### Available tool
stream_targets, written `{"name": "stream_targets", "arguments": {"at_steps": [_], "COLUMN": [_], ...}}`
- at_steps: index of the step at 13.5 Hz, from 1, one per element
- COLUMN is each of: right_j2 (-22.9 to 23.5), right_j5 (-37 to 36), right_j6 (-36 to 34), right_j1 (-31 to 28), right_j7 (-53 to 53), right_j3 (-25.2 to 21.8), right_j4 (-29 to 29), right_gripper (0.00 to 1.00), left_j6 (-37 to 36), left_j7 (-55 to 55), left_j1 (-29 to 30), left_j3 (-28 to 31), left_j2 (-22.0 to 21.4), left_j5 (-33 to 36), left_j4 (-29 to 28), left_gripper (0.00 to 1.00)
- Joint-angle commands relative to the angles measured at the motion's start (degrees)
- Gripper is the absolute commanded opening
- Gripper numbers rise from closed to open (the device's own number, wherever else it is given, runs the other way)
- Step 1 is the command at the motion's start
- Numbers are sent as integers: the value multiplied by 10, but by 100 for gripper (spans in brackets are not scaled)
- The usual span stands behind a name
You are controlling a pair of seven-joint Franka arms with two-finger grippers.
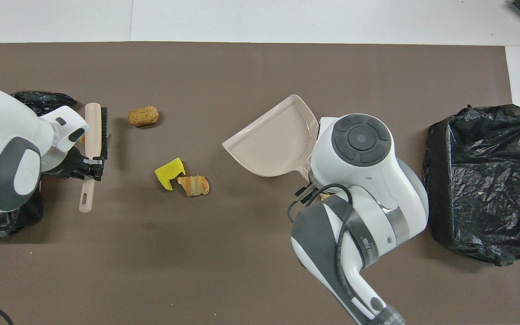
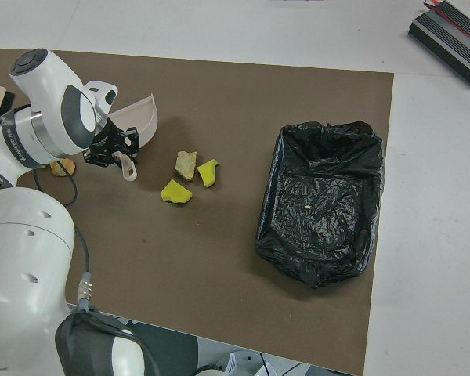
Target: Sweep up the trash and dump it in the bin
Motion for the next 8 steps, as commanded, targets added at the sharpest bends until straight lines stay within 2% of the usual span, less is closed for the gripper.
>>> {"name": "stream_targets", "arguments": {"at_steps": [1,3,5,7,8], "right_j2": [-20,-10,8,5,6], "right_j5": [-11,-14,-40,-67,-104], "right_j6": [51,121,148,115,95], "right_j1": [-20,-34,-28,3,22], "right_j7": [-205,-321,-361,-359,-349], "right_j3": [4,4,4,5,6], "right_j4": [-40,-61,-57,-58,-61], "right_gripper": [0,0,0,0,0], "left_j6": [24,32,67,94,98], "left_j7": [51,82,114,114,114], "left_j1": [48,71,82,66,46], "left_j3": [-6,-6,-6,-6,-6], "left_j2": [14,20,33,36,37], "left_j5": [21,25,24,24,24], "left_j4": [7,2,-16,-44,-47], "left_gripper": [0,0,0,0,0]}}
